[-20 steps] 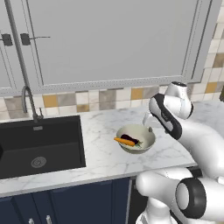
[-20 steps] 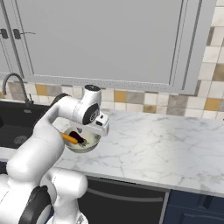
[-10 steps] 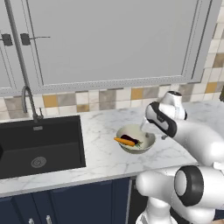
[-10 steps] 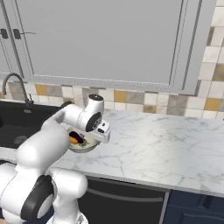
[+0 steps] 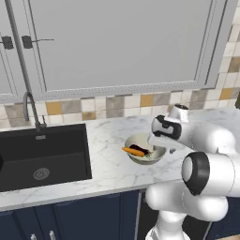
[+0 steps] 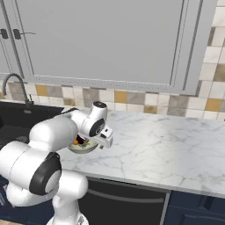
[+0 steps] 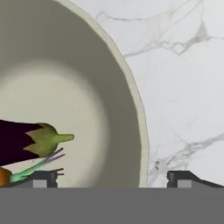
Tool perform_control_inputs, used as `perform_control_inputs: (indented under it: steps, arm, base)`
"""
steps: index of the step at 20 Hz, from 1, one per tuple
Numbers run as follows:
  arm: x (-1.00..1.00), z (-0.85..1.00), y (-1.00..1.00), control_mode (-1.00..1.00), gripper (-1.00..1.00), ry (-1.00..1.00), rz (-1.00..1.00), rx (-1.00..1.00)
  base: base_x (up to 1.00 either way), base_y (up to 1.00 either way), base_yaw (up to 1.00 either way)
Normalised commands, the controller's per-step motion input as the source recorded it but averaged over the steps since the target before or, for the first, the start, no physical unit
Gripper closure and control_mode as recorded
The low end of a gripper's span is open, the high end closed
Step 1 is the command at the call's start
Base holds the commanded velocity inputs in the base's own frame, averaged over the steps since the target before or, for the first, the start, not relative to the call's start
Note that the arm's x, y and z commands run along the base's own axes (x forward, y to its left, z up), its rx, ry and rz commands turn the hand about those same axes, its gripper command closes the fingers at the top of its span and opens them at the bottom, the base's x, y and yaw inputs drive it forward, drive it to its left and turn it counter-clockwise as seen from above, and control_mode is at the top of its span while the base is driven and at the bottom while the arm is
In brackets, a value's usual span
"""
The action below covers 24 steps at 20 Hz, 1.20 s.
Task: Dump the carrot and eggplant from the bowl so the bowl can be washed. Place the bowl in the sink after clearing the leftovers.
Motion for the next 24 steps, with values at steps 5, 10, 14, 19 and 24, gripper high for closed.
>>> perform_control_inputs:
  steps: [5,10,14,19,24]
  arm:
    - [0.13,-0.32,-0.08,-1.0,-1.0,0.01,-0.05,0.06]
    - [0.0,-0.25,-0.05,-1.0,-1.0,0.0,-0.03,0.07]
    - [0.0,0.0,0.0,-1.0,1.0,0.0,0.0,0.0]
    - [0.0,0.0,0.0,-1.0,1.0,0.0,0.0,0.0]
    - [-0.16,0.06,0.0,-1.0,1.0,-0.07,-0.01,0.04]
  base:
    - [0.0,0.0,0.0]
    - [0.0,0.0,0.0]
    - [0.0,0.0,0.0]
    - [0.0,0.0,0.0]
    - [0.0,0.0,0.0]
